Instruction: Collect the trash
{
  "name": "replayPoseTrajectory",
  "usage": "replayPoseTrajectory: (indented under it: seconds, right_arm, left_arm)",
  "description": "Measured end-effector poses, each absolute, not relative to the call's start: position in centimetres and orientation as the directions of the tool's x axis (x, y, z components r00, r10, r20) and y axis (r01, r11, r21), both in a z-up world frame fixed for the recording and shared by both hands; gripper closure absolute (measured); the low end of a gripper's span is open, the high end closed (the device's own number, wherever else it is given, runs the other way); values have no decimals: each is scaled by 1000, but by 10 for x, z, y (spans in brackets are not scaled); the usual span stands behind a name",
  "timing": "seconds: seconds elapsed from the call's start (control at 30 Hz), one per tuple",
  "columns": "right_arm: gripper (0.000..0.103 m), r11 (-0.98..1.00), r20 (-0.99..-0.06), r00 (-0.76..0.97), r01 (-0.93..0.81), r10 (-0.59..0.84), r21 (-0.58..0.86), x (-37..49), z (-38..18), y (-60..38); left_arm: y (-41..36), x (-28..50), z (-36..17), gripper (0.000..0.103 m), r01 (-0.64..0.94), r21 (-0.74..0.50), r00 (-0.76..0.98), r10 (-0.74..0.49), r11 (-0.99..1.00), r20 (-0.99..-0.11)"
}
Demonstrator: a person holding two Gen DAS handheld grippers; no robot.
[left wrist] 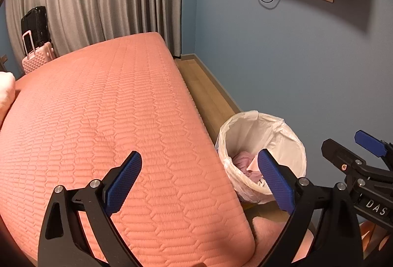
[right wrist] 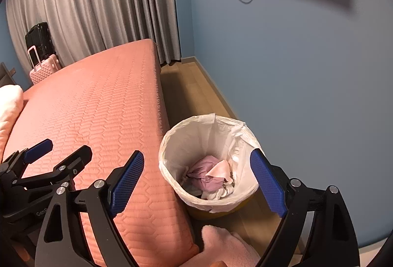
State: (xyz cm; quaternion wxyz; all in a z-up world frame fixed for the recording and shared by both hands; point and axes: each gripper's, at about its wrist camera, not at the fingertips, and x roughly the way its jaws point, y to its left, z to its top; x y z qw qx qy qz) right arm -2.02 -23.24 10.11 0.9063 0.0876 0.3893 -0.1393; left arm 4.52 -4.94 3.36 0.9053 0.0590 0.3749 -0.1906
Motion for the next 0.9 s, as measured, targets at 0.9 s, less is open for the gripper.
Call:
replayPoseTrajectory:
  seconds: [0.9]
  right_arm:
    - [6,941,-761,608,338,-227,-11,-40,65,-223]
  left_arm:
    - [-49,34,8,7,338,-15,627,-237,941,-742]
